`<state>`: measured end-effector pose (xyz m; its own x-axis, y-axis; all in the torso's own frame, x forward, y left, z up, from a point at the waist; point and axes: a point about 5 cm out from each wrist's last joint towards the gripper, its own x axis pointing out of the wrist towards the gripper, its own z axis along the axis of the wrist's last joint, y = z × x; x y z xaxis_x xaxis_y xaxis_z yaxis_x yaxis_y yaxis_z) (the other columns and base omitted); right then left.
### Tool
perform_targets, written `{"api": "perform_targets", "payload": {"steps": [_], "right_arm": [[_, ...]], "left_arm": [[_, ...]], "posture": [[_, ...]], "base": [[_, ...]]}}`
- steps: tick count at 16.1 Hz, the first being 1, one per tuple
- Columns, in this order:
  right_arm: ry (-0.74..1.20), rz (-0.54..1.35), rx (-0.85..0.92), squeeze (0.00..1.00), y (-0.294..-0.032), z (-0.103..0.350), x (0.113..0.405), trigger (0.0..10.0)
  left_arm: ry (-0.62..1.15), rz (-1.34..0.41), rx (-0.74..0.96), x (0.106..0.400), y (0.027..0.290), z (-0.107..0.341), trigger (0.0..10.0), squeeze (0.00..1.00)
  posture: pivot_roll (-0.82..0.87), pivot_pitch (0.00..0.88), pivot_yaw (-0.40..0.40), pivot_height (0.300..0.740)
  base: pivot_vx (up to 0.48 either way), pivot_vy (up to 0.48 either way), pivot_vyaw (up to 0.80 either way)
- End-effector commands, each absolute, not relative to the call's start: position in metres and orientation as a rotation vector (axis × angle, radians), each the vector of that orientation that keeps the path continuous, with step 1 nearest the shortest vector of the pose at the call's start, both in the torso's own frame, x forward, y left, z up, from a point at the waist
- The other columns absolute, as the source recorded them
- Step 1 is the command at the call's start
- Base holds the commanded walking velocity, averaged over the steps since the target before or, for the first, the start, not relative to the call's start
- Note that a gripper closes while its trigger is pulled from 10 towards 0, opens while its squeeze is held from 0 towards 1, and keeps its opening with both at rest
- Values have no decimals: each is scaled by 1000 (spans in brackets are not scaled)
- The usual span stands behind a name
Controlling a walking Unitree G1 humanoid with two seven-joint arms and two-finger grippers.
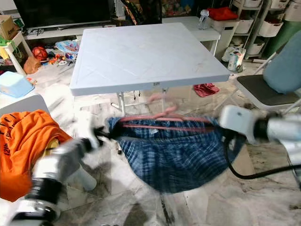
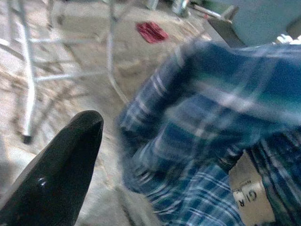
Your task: Hang hanger
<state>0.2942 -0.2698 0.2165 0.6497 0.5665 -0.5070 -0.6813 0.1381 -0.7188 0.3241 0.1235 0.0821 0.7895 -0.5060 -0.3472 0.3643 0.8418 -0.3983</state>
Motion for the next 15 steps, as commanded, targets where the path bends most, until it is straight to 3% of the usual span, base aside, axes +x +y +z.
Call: {"api": "perform_targets", "payload": {"steps": [1,6,9,15], "right_arm": [[133,903,-1177,0,-277,218,292,10000],[218,916,-1601,0,-308,222,286,10000],[267,912,-1679,0,-317,210,284,10000],[408,888,-1790,0,-346,193,280,10000]], "left_arm": [[464,-450,-312,325,132,83,10000,0],[412,-491,-291,331,134,100,10000,0],[397,-646,-336,323,119,114,10000,0],[427,-986,-200,287,109,128,10000,0]], "posture": [[-186,0,11,740],[-195,0,19,740],[-188,0,18,740],[-187,0,18,740]], "base": [[0,0,0],[0,0,0],[0,0,0],[0,0,0]]}}
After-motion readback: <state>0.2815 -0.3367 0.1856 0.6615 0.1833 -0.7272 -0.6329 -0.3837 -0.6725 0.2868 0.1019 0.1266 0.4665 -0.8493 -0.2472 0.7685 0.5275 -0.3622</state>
